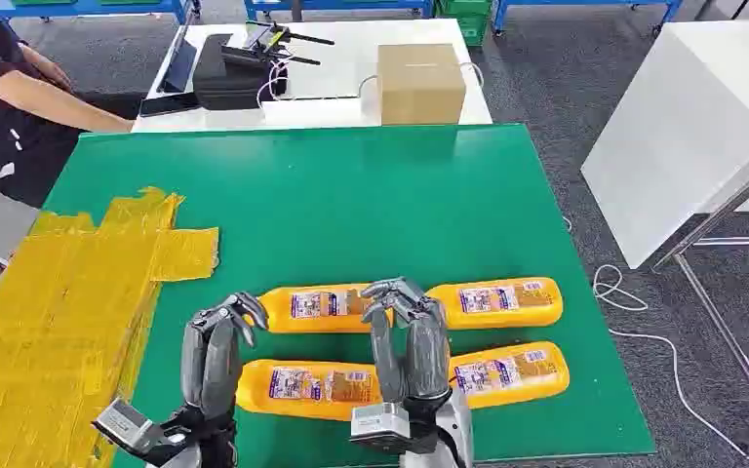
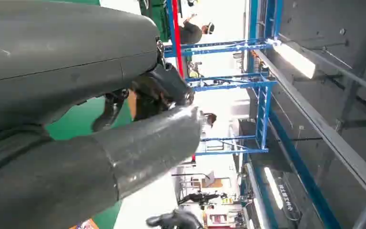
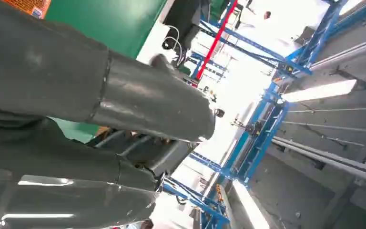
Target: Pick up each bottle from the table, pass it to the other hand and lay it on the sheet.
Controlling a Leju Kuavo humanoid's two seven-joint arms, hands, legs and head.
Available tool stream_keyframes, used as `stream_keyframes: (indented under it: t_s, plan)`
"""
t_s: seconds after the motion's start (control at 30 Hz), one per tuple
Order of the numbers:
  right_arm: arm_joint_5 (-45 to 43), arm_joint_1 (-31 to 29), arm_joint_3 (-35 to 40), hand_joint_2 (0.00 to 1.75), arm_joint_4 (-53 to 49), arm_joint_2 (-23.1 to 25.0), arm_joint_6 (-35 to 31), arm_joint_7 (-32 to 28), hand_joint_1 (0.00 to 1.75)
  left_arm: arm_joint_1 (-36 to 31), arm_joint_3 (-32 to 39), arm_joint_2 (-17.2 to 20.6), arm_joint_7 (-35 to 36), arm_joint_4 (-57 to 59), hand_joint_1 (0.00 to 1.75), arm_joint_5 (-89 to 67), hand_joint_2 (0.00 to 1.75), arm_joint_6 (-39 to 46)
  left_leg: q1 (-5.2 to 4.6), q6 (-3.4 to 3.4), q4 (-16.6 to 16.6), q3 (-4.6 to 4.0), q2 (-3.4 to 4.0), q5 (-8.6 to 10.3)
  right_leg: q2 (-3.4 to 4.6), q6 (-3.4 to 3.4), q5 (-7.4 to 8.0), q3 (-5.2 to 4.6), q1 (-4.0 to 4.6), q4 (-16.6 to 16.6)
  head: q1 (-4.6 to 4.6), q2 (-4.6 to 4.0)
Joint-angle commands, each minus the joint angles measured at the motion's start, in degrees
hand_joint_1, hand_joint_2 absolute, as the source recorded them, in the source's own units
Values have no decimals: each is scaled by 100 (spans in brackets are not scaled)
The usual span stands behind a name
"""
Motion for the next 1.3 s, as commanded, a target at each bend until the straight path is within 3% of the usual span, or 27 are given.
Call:
stream_keyframes:
  t_s: [0.03, 0.1, 0.17, 0.2, 0.27, 0.3, 0.37, 0.4, 0.57, 0.6, 0.73, 0.83, 1.03, 1.2, 1.3]
  plan:
    - [-2476, 717, -1266, 0, -539, -999, 2156, -1244, 175, -61, 64, 446, -2, 51, 175, -392, 0, 1618, 5, 1, -20, 18, -36, 6, -37, 6, -2, 33, 5, -28, 0, 0]
    - [-2476, 717, -1266, 0, -539, -999, 2156, -1244, 175, -61, 64, 446, -2, 51, 175, -392, 0, 1618, 6, 1, -24, 26, -43, 7, -44, 7, -1, 38, 8, -34, -2, 0]
    - [-2061, 732, -1441, 0, -481, -690, 2175, -1244, 175, -120, -290, 598, -2, 105, 175, -583, 0, 2051, -2, 1, -10, 10, -38, 3, -37, 6, -3, 16, 0, -15, 2, 0]
    - [-1974, 717, -1417, 0, -493, -664, 2192, -1244, 115, -140, -400, 642, -2, 124, 65, -691, 0, 2199, 1, 0, -9, 12, -33, 0, -34, 7, -3, 18, 2, -15, 0, 0]
    - [-1915, 725, -1424, 0, -503, -634, 2190, -1244, 115, -164, -462, 661, -2, 272, 65, -930, 0, 2511, 0, -2, -8, 3, -15, -2, -16, 2, -1, 9, -1, -10, -2, 0]
    - [-1852, 729, -1423, 0, -513, -603, 2137, -1244, 56, -179, -486, 635, -2, 340, 0, -999, 0, 2589, 4, -4, -13, 12, -13, -3, -16, 1, -2, 17, 2, -15, 2, 0]
    - [-1852, 729, -1423, 0, -513, -603, 2137, -1244, 56, -179, -486, 635, -2, 340, 0, -999, 0, 2589, -1, 2, -8, 6, -26, -2, -30, 1, -3, 11, -1, -12, 2, 0]
    - [-1792, 749, -1428, 0, -552, -596, 2086, -1244, 0, -188, -436, 571, -2, 450, 0, -982, 0, 2572, 3, 0, -10, 8, -30, -2, -34, 1, -2, 16, 4, -17, -2, 0]
    - [-1220, 775, -1349, 0, -492, -643, 1813, -1033, 0, -172, -341, 548, -2, 432, 0, -852, 0, 2443, -1, 3, -10, 9, -23, -2, -24, 3, -1, 13, 2, -14, -2, 0]
    - [-1037, 765, -1308, 175, -469, -662, 1729, -907, 0, -166, -341, 555, -2, 398, 0, -818, 0, 2448, 2, 1, -11, 12, -24, -3, -26, 4, -1, 17, 6, -17, 0, 0]
    - [-101, 503, -953, 175, -113, -884, 1700, -123, 0, -183, -341, 538, -2, 452, 0, -782, 0, 2431, 2, 3, -9, 10, -14, -4, -15, 4, 1, 12, 5, -15, 0, 0]
    - [459, -16, -625, 175, 350, -1041, 1983, 488, 0, -329, -328, 461, -2, 650, 0, -807, 0, 2313, 3, 3, -14, 14, -4, -2, -5, 5, 6, 17, 5, -21, 0, 0]
    - [556, -541, -330, 175, 872, -1025, 2392, 940, 0, -441, -388, 419, -2, 806, 0, -824, 0, 2292, 7, 2, -16, 13, -7, 3, -10, 5, 12, 19, 7, -27, 0, 0]
    - [556, -541, -330, 175, 872, -1025, 2392, 940, 0, -441, -388, 419, -2, 806, 0, -824, 0, 2292, 1, 4, -10, 10, -16, -1, -18, 3, 1, 14, 2, -14, 0, 0]
    - [576, -974, 47, 175, 1530, -899, 2699, 1168, 0, -560, -377, 368, -2, 990, 0, -839, 0, 2255, 5, 2, -12, 18, -8, -3, -10, 3, 3, 17, 6, -19, -2, 0]
